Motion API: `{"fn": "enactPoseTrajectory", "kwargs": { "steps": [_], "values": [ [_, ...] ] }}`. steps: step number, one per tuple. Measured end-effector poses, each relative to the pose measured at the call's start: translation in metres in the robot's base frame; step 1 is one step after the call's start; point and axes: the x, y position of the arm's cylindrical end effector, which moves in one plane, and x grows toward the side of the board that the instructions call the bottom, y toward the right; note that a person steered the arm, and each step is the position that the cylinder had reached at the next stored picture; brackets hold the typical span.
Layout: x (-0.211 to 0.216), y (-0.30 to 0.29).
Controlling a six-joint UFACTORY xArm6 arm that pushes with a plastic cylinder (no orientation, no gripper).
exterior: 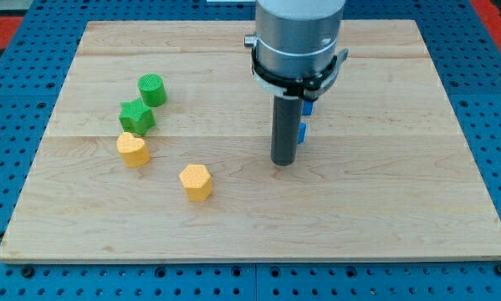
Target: Tap the top right side of the yellow hexagon
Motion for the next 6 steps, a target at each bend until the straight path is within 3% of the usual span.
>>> {"fn": "enactPoseTrajectory", "kwargs": {
  "steps": [3, 4, 6],
  "values": [
    [-0.035, 0.002],
    [-0.027, 0.006],
    [0.034, -0.035]
  ]
}}
